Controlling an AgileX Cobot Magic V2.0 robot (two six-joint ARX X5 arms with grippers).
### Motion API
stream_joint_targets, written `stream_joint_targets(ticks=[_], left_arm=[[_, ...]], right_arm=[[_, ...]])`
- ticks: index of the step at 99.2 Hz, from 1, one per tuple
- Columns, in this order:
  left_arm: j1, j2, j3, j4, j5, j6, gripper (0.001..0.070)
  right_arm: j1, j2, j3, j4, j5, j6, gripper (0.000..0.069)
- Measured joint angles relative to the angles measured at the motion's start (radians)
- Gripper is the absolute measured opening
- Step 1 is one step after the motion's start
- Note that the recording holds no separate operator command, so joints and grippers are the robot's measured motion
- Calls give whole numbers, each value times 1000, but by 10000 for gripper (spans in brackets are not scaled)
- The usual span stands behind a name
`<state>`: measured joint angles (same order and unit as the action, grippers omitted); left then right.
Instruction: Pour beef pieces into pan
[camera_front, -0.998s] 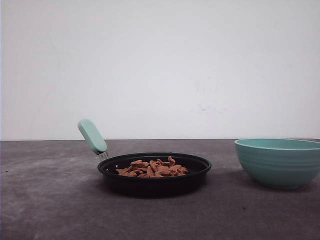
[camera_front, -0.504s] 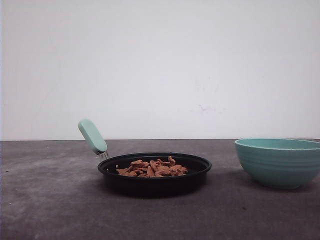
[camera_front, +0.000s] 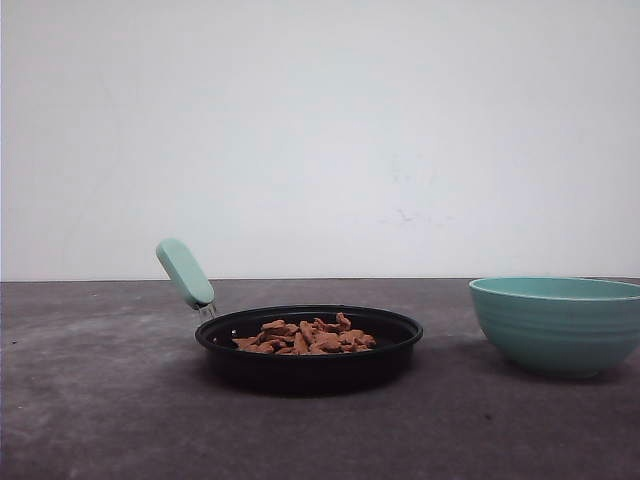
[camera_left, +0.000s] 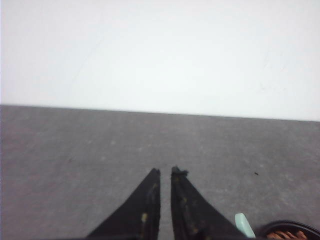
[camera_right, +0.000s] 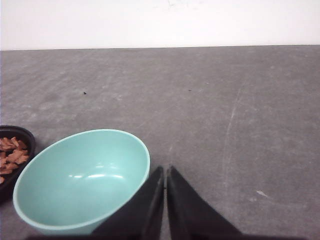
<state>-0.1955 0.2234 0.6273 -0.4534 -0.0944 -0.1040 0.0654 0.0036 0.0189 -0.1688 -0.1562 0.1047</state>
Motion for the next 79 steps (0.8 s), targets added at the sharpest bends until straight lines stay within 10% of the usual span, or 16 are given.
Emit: stream_joint_targets(ticks=[21, 79], left_arm=[[138, -220, -383, 140, 126, -77, 14], [159, -220, -568, 198, 123, -81, 13]], right_arm=[[0, 0, 0, 0, 0, 1, 11], [0, 0, -1, 2, 0, 2, 11]])
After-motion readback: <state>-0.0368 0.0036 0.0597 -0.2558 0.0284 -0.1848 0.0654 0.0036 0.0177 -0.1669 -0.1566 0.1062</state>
